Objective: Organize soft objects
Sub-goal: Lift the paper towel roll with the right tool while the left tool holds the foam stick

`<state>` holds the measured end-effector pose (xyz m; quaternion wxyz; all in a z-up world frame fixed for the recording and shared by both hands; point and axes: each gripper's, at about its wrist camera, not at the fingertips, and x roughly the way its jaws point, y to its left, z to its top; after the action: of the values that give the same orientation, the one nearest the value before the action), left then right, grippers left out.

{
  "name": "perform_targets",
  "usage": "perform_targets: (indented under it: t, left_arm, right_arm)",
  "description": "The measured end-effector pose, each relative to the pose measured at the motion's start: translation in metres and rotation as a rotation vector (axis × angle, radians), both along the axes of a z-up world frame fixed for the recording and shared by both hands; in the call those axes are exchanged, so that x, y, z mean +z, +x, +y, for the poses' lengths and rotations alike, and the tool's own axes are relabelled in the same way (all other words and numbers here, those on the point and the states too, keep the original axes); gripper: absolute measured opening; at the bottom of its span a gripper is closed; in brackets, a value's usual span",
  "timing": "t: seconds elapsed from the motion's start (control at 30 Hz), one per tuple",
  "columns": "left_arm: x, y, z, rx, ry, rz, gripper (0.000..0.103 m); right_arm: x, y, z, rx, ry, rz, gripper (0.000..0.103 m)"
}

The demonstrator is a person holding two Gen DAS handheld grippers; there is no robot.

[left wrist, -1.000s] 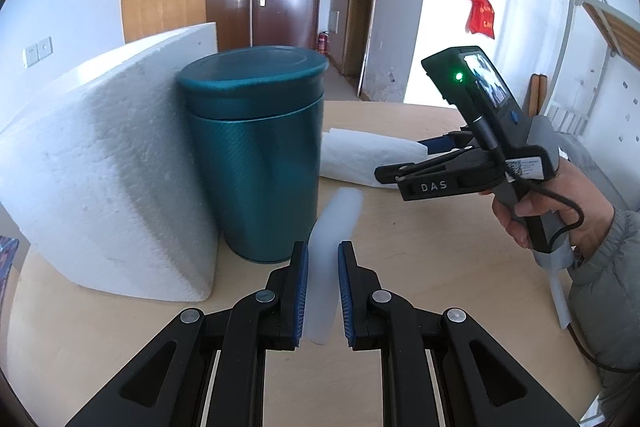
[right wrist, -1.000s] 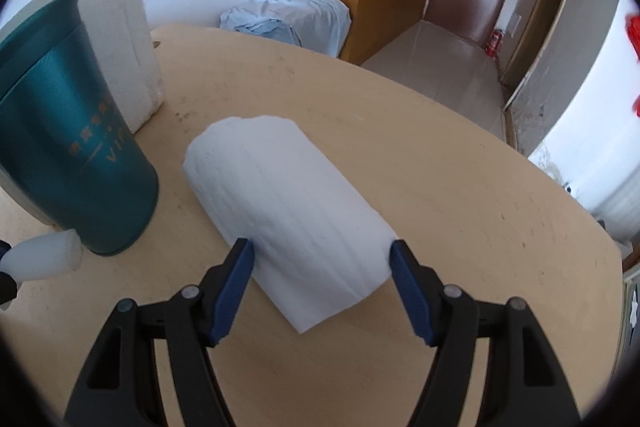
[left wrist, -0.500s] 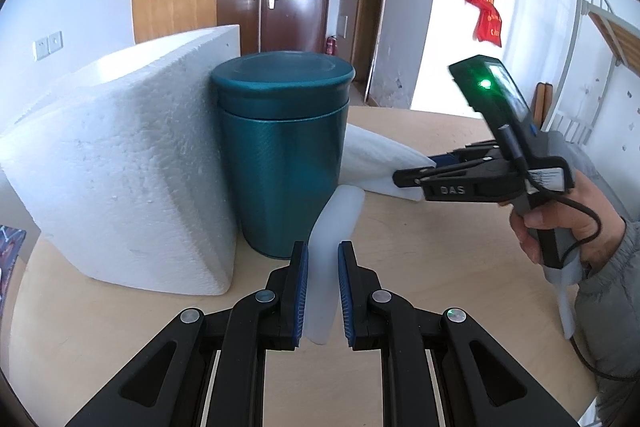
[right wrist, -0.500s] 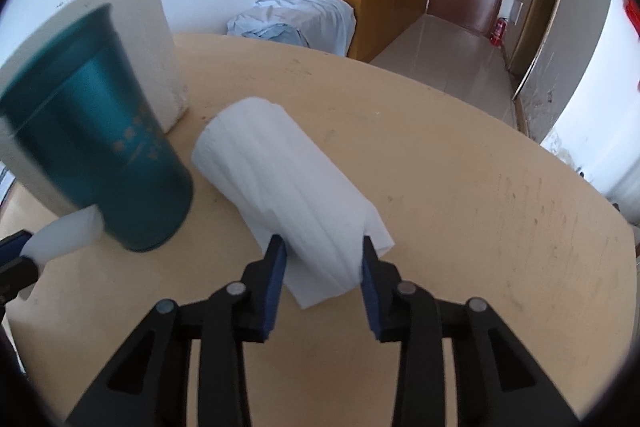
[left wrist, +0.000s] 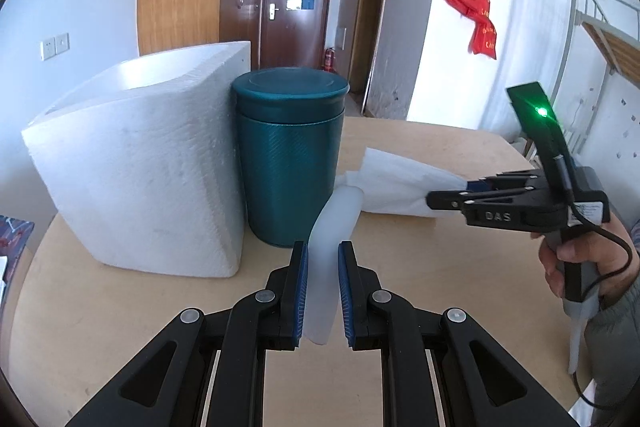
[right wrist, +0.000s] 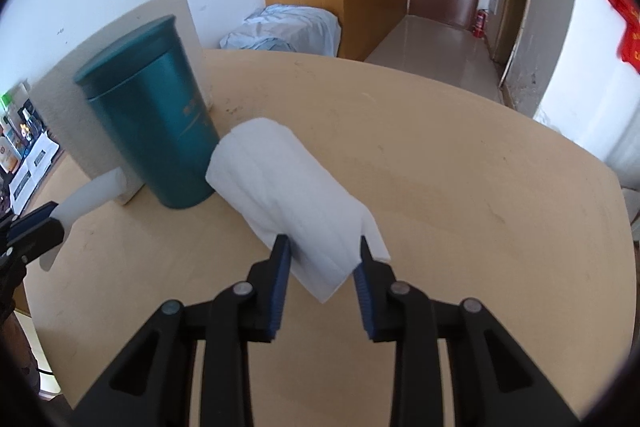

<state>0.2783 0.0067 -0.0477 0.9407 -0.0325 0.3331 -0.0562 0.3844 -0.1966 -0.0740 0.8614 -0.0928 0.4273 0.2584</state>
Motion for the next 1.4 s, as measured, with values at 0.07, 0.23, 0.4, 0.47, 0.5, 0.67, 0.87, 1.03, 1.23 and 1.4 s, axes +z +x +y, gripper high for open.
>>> perform_targets:
  t: [0.07, 0.23, 0.4, 0.47, 0.5, 0.67, 0.87, 1.03, 1.23, 1.4]
  left_arm:
    - [0.002, -0.007, 0.0, -0.004, -0.002, -0.008, 0.016]
    - [0.006, -0.026, 0.0, -0.014, -0.005, -0.03, 0.016]
    - [0.01, -0.044, 0.001, -0.023, -0.008, -0.05, 0.016]
    - [0.012, -0.051, -0.001, -0.03, -0.008, -0.057, 0.016]
    - [0.013, -0.055, -0.002, -0.034, -0.009, -0.063, 0.016]
    - [0.017, -0.07, -0.003, -0.045, -0.011, -0.087, 0.016]
    - [0.022, -0.085, -0.006, -0.057, -0.012, -0.118, 0.016]
    - [0.019, -0.092, -0.004, -0.051, -0.01, -0.119, 0.016]
    - [0.021, -0.095, 0.001, -0.035, -0.02, -0.128, 0.016]
    - [0.02, -0.098, -0.001, -0.036, -0.021, -0.131, 0.016]
  right_arm:
    - [0.003, -0.009, -0.003, -0.014, 0.004, -0.006, 0.034]
    - [0.011, -0.038, -0.009, -0.032, 0.027, -0.025, 0.033]
    - [0.016, -0.063, -0.019, -0.057, 0.061, -0.039, 0.029]
    - [0.018, -0.076, -0.024, -0.07, 0.072, -0.044, 0.028]
    - [0.018, -0.081, -0.026, -0.076, 0.078, -0.045, 0.027]
    - [0.024, -0.11, -0.042, -0.101, 0.111, -0.067, 0.025]
    - [0.025, -0.131, -0.045, -0.103, 0.123, -0.079, 0.025]
    - [0.014, -0.14, -0.047, -0.103, 0.135, -0.049, 0.025]
    - [0.001, -0.15, -0.044, -0.092, 0.078, -0.051, 0.025]
    - [0.001, -0.16, -0.034, -0.069, -0.073, -0.13, 0.038]
